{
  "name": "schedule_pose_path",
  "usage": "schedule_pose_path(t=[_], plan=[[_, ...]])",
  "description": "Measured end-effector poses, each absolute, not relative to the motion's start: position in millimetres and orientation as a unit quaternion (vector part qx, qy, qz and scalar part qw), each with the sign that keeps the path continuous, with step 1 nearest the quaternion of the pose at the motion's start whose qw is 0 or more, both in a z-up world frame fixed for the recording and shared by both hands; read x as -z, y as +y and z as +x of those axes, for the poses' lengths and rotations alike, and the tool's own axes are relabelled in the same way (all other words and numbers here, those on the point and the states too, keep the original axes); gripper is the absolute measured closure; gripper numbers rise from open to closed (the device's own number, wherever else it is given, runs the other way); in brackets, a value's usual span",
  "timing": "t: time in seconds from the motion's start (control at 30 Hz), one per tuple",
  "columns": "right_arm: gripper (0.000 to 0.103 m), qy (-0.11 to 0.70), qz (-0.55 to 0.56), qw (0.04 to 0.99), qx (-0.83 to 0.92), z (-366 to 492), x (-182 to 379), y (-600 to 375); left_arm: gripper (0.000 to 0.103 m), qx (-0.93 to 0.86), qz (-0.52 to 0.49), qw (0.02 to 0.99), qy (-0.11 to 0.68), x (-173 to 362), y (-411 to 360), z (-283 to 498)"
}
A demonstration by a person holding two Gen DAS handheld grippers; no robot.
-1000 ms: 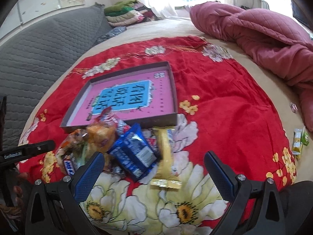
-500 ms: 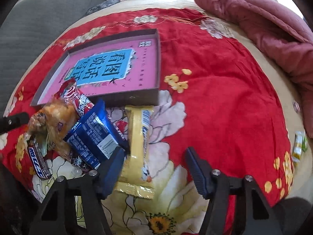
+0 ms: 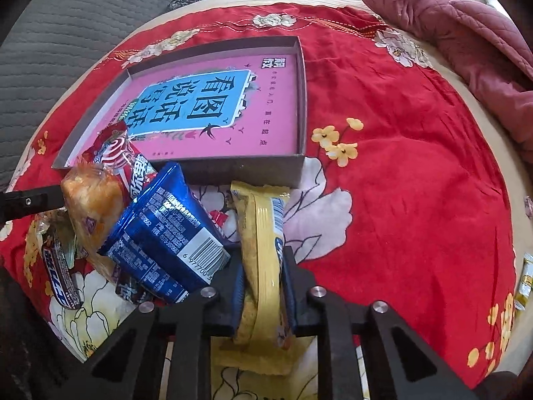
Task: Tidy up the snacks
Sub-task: 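Grasp the yellow snack bar with right tool while left tool grasps orange peanut bag, then carry yellow bar into pink tray with right tool while left tool drops peanut bag there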
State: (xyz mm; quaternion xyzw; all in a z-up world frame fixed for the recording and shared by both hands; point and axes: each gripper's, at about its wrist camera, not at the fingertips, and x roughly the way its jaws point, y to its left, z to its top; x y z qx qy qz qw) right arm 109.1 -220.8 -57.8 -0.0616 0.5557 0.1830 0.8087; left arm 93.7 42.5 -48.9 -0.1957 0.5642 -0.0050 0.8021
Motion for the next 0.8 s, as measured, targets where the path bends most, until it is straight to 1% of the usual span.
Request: schedule_pose_path(t=[0.03,0.07,0.1,0.4,0.63,0.8], plan=[[0.082,0.557,-0.056,0.808,-0.185,110,58,-222,0.029,0.013,-0.203,0.799,0.566,50,43,96],[0.083,0.557,-0.053,0.808,-0.186,110,59,-223,0.033,0.026,-0.216,0.794,0.568,52,43,97],[0.083,0.557,-0.048,0.808,-0.187,111,58,-224,0.041,0.038,-0.230,0.788,0.570,55,44,98],[0.085,0.547,-0.010,0.813,-0.199,111,51,-236,0.045,0.041,-0.238,0.794,0.557,49,44,93],[0.085,0.501,0.025,0.840,-0.208,106,23,-250,0.045,0.046,-0.246,0.808,0.533,26,51,82],[0.085,0.468,0.042,0.856,-0.215,109,8,-252,0.045,0.036,-0.232,0.832,0.503,4,57,79]])
